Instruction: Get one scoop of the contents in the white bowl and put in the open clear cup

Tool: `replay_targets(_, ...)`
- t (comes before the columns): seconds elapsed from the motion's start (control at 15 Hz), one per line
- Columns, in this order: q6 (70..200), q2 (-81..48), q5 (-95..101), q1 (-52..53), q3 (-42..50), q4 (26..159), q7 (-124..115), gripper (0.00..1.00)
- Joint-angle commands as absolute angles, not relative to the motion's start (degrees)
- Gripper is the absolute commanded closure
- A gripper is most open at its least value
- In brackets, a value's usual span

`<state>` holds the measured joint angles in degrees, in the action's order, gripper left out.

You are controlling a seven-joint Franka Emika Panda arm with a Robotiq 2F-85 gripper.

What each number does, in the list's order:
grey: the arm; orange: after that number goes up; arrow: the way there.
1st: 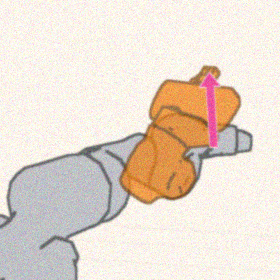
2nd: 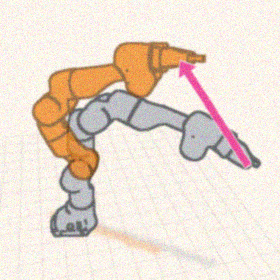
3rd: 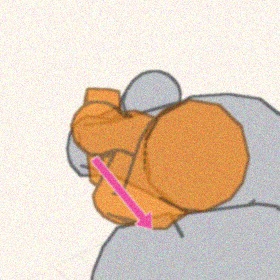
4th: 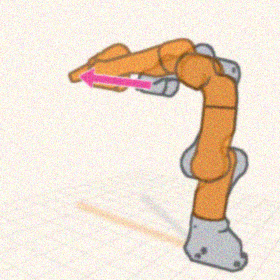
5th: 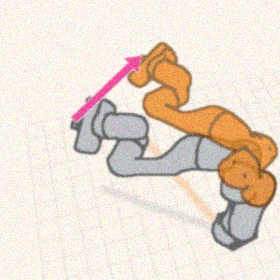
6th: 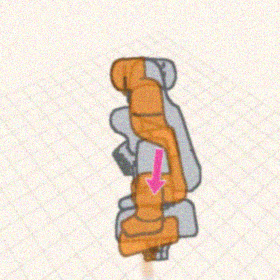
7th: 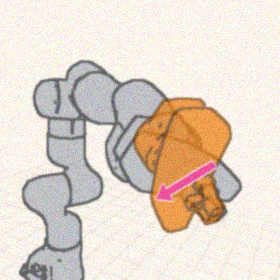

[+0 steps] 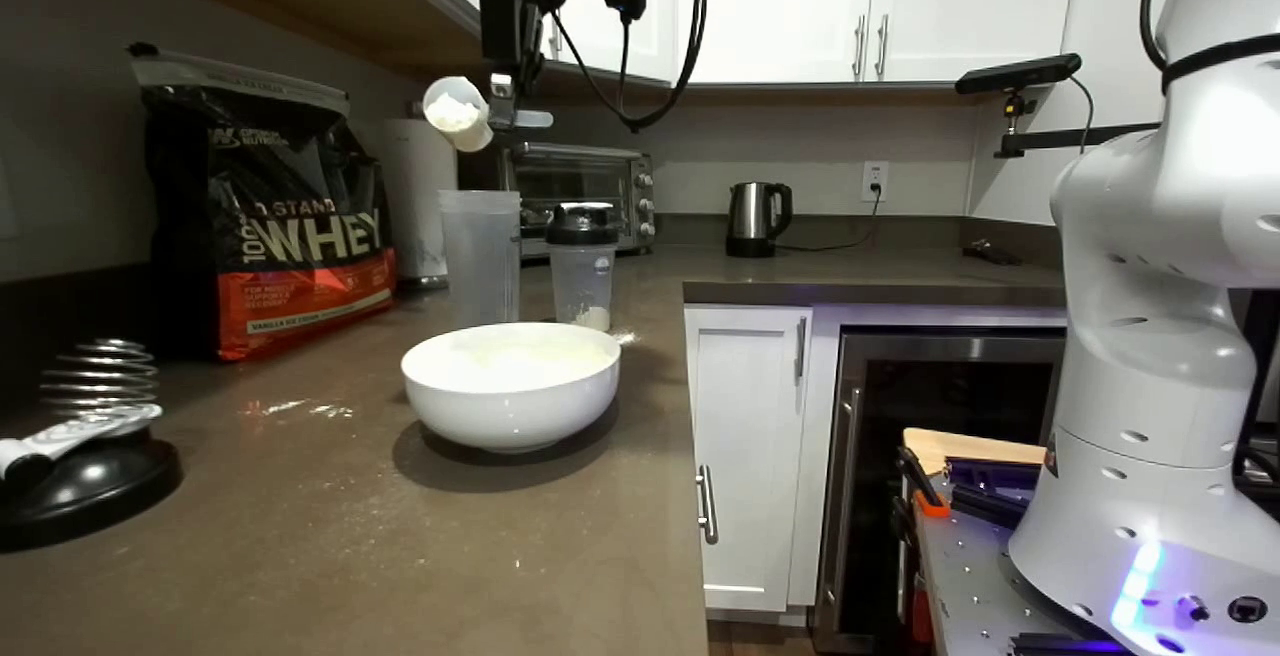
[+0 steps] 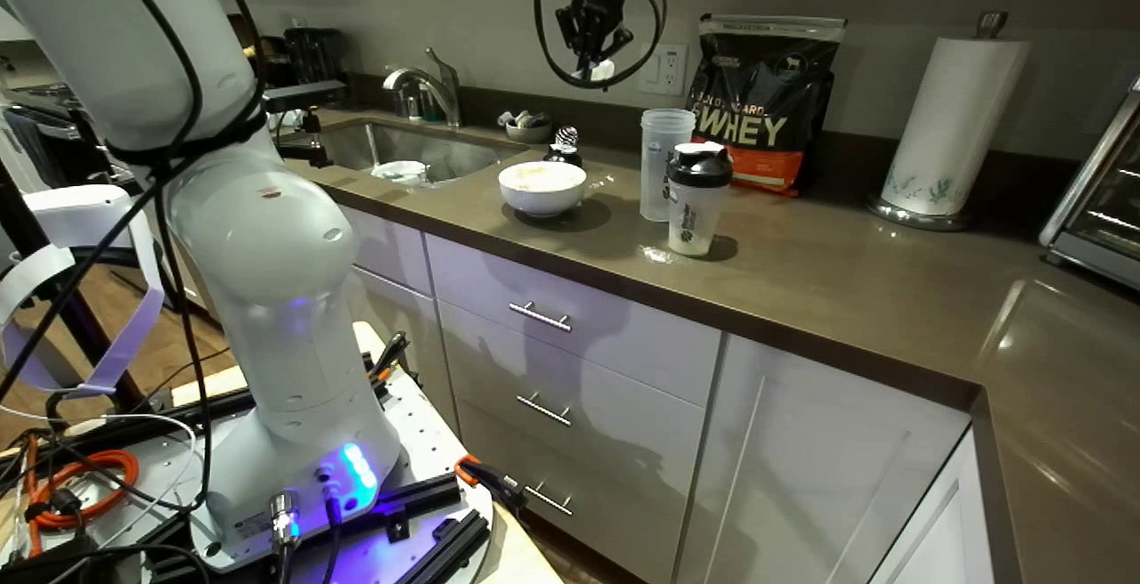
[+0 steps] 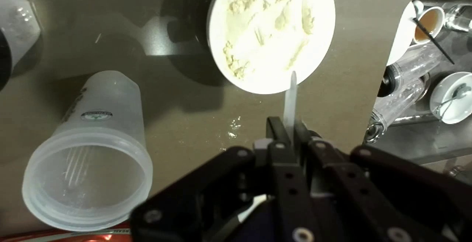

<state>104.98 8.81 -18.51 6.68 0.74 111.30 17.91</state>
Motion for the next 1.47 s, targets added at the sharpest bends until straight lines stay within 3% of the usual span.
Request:
replay_targets(0.0,103.9,6.4,-18.9,4.8,0.9,107.8,17.2,0.98)
replay_targets(1.4,106.6,0.8,-11.7,0.7,1.7,103.4,14.3,0.98)
